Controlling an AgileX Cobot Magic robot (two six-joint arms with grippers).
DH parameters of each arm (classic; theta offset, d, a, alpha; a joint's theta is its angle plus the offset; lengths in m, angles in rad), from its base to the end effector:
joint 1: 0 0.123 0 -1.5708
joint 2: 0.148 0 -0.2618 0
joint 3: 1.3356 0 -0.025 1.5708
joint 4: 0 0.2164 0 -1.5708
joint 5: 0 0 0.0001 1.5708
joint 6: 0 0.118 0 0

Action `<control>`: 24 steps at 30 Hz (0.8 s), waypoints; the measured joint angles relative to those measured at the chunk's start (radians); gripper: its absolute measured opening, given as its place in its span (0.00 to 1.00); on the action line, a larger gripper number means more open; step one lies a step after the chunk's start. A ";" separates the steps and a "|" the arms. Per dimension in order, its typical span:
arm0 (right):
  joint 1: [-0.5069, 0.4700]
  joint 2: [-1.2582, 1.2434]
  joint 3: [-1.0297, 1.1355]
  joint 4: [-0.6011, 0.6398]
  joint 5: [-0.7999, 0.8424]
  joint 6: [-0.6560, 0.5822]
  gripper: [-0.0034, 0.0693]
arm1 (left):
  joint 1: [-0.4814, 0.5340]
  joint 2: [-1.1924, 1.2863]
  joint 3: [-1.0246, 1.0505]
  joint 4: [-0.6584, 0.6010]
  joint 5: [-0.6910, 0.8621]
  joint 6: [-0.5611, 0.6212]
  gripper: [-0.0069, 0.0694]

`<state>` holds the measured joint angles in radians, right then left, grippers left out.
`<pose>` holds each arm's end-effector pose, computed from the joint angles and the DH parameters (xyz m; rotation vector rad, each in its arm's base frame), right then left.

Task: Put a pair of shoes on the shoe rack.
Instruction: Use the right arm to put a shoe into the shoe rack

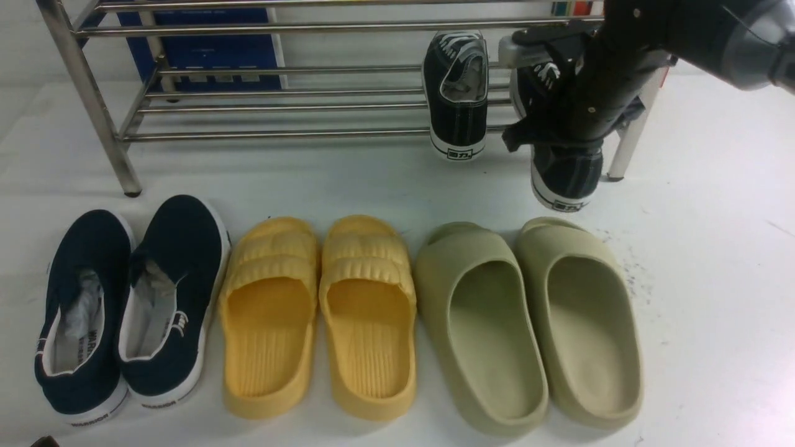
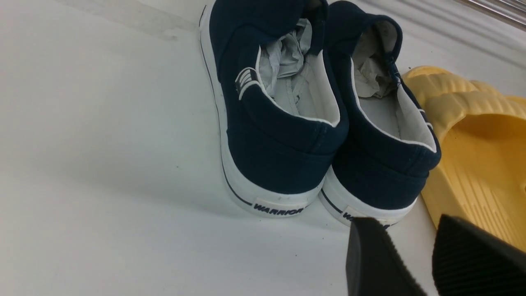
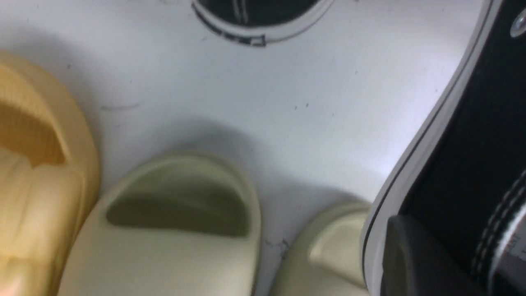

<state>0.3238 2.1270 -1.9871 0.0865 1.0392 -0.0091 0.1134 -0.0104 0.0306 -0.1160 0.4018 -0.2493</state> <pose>0.4155 0.1487 0.2317 -0.4092 2.6424 0.2149 0.0665 0.0022 0.1598 -0.4139 1.8628 -0.2075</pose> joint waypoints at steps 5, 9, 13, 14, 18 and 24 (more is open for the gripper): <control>-0.015 0.054 -0.081 0.008 -0.006 0.000 0.10 | 0.000 0.000 0.000 0.000 0.000 0.000 0.40; -0.023 0.101 -0.144 0.021 -0.007 -0.002 0.10 | 0.000 0.000 0.000 0.000 0.000 0.000 0.40; -0.024 0.125 -0.179 0.029 -0.011 -0.019 0.10 | 0.000 0.000 0.000 0.000 0.000 0.000 0.40; -0.024 0.126 -0.182 0.030 -0.017 -0.022 0.10 | 0.000 0.000 0.000 0.000 0.000 0.000 0.40; -0.024 0.131 -0.185 0.031 -0.061 -0.033 0.10 | 0.000 0.000 0.000 0.000 0.000 0.000 0.40; -0.024 0.134 -0.185 0.032 -0.083 -0.068 0.10 | 0.000 0.000 0.000 0.000 0.000 0.000 0.40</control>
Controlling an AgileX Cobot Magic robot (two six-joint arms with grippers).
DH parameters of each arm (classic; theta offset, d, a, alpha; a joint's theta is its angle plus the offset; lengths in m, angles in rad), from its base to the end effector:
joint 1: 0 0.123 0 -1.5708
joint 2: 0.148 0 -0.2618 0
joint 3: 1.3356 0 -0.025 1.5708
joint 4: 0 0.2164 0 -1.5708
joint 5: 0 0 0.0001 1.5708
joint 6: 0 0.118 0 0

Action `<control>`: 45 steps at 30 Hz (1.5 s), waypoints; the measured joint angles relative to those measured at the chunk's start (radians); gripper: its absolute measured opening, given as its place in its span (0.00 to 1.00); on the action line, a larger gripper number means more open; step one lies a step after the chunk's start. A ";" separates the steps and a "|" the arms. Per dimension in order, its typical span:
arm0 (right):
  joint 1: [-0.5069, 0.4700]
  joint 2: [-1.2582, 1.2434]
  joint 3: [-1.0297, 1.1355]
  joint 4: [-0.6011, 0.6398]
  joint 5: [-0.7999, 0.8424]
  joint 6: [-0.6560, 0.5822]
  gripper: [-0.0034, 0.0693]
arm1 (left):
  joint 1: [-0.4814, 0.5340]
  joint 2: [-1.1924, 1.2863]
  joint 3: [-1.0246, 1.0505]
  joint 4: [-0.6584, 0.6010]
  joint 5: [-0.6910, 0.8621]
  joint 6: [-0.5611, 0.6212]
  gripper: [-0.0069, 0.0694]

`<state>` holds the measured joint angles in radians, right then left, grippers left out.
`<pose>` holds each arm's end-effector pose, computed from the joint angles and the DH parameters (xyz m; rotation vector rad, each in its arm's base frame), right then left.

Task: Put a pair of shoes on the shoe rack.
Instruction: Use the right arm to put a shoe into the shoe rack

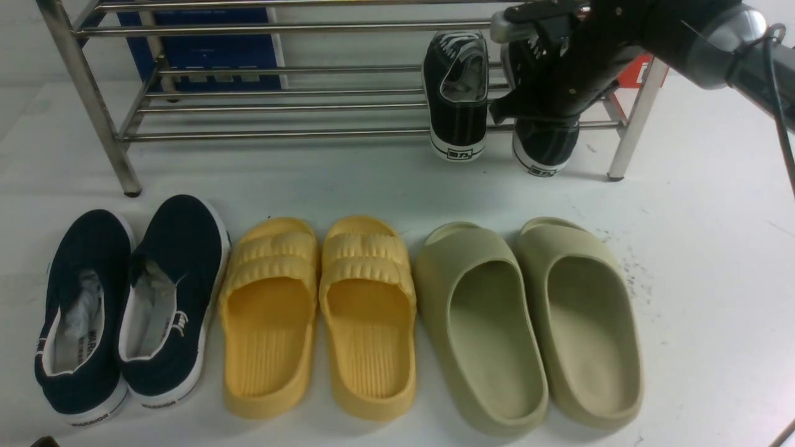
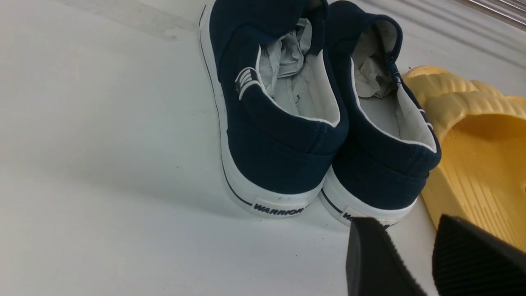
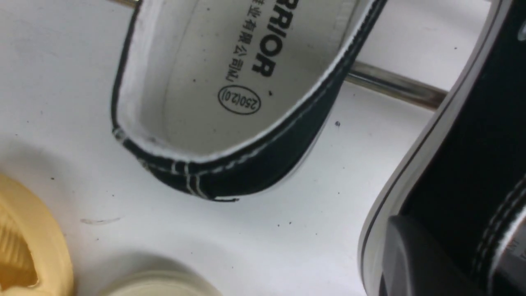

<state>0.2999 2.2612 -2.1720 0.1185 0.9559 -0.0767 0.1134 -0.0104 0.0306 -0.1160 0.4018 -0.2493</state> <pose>0.4542 0.1524 0.2267 -0.4275 2.4994 0.2387 0.0665 0.0022 0.1598 -0.4139 1.8628 -0.2075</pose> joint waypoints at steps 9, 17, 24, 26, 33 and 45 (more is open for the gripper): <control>0.000 0.001 -0.005 -0.004 -0.041 -0.003 0.11 | 0.000 0.000 0.000 0.000 0.000 0.000 0.40; 0.000 0.002 -0.007 -0.015 -0.057 -0.003 0.13 | 0.000 0.000 0.000 0.000 0.000 0.000 0.40; 0.000 0.007 -0.007 -0.021 -0.057 -0.003 0.21 | 0.000 0.000 0.000 0.000 0.000 0.000 0.40; 0.000 0.008 -0.008 -0.022 -0.068 -0.003 0.27 | 0.000 0.000 0.000 0.000 0.000 0.000 0.40; 0.000 0.008 -0.028 -0.027 -0.073 -0.005 0.45 | 0.000 0.000 0.000 0.000 0.000 0.000 0.40; 0.000 -0.011 -0.196 0.030 0.252 -0.007 0.47 | 0.000 0.000 0.000 0.000 0.000 0.000 0.40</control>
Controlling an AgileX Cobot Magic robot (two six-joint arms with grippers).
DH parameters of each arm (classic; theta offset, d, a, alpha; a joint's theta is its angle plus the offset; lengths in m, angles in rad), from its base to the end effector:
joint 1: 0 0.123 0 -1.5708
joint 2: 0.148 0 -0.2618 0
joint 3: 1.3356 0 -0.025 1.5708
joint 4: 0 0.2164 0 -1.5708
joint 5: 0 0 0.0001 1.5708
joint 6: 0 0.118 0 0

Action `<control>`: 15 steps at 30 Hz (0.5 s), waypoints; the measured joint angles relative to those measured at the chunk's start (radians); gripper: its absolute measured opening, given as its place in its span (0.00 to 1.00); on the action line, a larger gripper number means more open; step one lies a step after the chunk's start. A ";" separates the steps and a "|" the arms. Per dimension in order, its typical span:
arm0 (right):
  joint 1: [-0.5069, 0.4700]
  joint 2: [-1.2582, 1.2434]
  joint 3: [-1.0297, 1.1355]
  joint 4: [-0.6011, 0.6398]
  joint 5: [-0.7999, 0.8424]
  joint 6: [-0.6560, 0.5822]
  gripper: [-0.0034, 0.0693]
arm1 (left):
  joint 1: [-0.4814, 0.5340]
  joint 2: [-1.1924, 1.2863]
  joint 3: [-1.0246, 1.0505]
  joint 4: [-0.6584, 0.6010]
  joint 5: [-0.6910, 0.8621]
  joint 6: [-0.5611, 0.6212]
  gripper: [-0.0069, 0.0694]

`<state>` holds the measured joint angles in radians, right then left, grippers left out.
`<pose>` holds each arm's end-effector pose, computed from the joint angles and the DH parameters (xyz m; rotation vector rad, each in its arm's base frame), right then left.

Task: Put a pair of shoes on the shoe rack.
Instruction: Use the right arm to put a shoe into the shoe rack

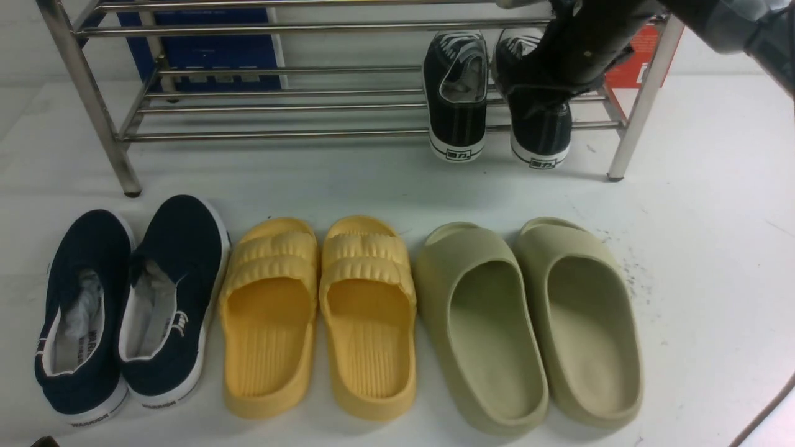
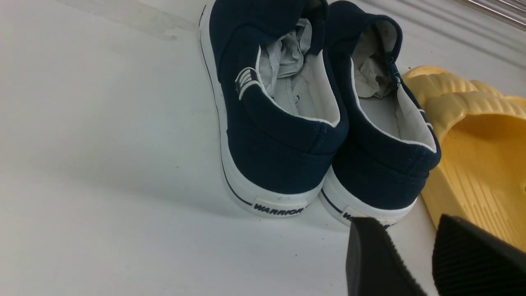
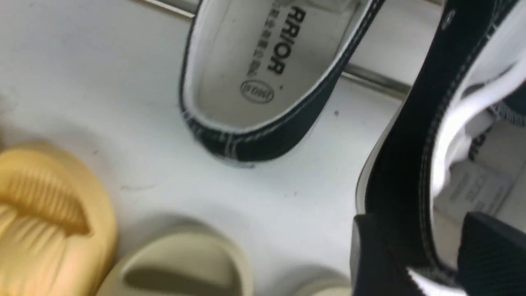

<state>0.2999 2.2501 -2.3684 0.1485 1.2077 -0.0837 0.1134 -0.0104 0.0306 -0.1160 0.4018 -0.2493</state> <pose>0.4372 0.1523 0.2705 -0.4763 2.5352 0.2794 0.0665 0.0022 0.1598 -0.4139 1.8628 -0.2075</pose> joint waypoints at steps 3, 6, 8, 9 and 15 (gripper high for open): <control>0.000 -0.029 -0.006 0.035 0.036 0.000 0.44 | 0.000 0.000 0.000 0.000 0.000 0.000 0.40; 0.001 -0.066 -0.011 0.073 0.042 0.000 0.36 | 0.000 0.000 0.000 0.000 0.000 0.000 0.40; 0.001 -0.084 -0.011 0.075 0.043 0.000 0.31 | 0.000 0.000 0.000 0.000 0.000 0.000 0.40; 0.001 -0.092 -0.009 0.074 0.043 0.000 0.30 | 0.000 0.000 0.000 0.000 0.000 0.000 0.40; 0.001 -0.280 0.242 0.066 0.039 0.015 0.22 | 0.000 0.000 0.000 0.000 0.000 0.000 0.40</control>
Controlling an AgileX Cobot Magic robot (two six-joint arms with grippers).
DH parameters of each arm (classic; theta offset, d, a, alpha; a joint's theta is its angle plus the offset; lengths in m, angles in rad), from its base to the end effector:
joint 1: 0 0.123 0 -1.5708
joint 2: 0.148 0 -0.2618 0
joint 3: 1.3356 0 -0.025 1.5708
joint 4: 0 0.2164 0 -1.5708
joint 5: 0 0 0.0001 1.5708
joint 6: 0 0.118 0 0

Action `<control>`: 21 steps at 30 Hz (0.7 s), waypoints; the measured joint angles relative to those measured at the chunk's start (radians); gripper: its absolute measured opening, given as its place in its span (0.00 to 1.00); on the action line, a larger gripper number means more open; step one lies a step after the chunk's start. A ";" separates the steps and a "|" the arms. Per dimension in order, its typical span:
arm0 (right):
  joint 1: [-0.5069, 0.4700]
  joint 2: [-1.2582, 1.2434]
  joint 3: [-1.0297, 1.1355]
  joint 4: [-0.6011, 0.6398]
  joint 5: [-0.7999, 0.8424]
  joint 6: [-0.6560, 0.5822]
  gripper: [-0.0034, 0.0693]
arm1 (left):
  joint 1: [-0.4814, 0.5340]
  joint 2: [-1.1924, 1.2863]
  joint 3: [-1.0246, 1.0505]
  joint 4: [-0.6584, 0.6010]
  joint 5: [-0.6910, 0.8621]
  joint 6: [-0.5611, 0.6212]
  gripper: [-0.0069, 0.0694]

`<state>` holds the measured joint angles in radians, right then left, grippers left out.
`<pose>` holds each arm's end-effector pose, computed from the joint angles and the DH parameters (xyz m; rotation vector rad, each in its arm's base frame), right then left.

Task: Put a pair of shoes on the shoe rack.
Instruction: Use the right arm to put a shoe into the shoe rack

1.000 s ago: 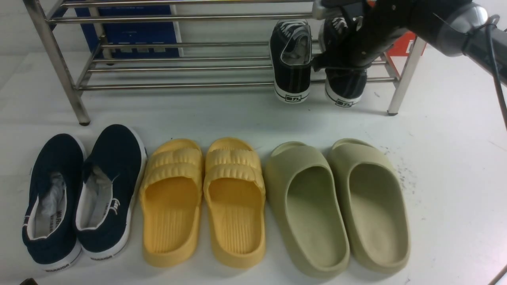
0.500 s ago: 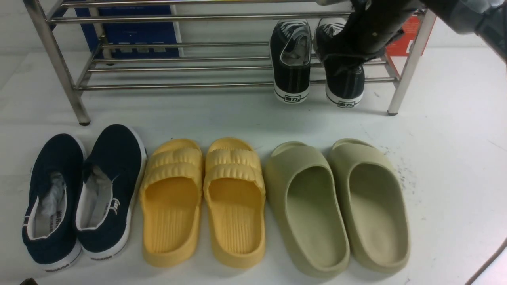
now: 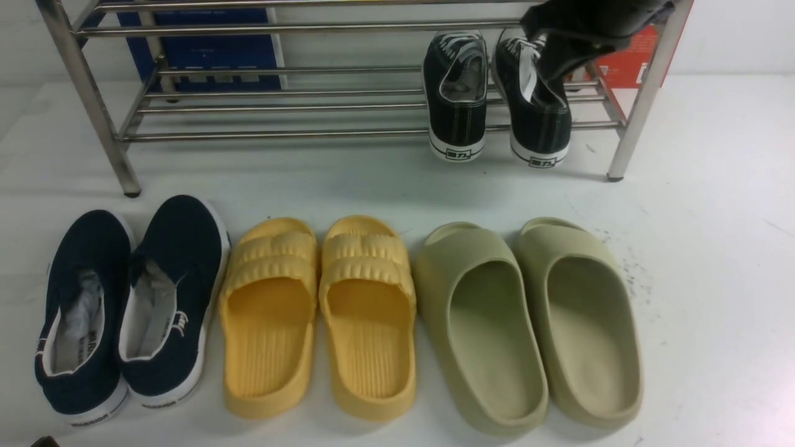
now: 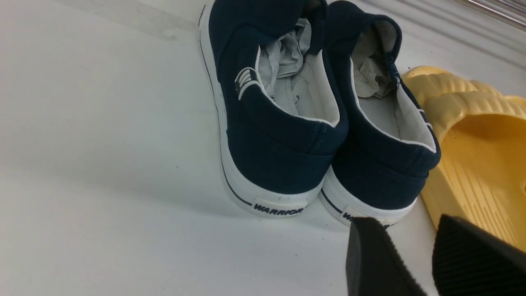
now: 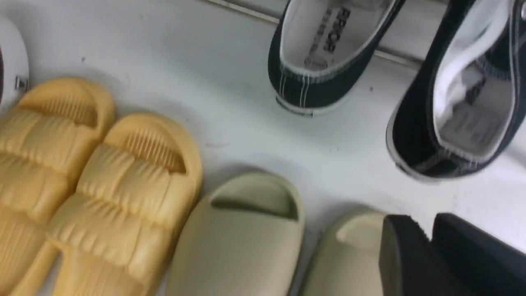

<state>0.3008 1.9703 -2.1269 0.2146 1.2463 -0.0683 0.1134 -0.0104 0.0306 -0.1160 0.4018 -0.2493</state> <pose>0.3779 0.1422 0.3260 -0.4618 2.5376 0.3746 0.0665 0.0022 0.1598 -0.4139 1.8628 -0.2075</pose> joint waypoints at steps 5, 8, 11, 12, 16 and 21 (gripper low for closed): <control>-0.001 -0.087 0.311 -0.031 -0.045 0.002 0.19 | 0.000 0.000 0.000 0.000 0.000 0.000 0.40; -0.001 -0.041 0.398 -0.044 -0.160 0.005 0.16 | 0.000 0.000 0.000 0.000 0.000 0.000 0.40; -0.003 0.023 0.416 -0.046 -0.281 0.006 0.12 | 0.000 0.000 0.000 0.000 0.000 0.000 0.40; -0.004 0.028 0.416 -0.048 -0.289 0.006 0.11 | 0.000 0.000 0.000 0.000 0.000 0.000 0.40; -0.025 0.098 0.417 -0.048 -0.442 0.023 0.08 | 0.000 0.000 0.000 0.000 0.000 0.000 0.40; -0.043 0.112 0.419 -0.056 -0.576 0.040 0.07 | 0.000 0.000 0.000 0.000 0.000 0.000 0.40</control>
<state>0.2583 2.0828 -1.7082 0.1587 0.6702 -0.0283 0.1134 -0.0104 0.0306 -0.1160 0.4018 -0.2493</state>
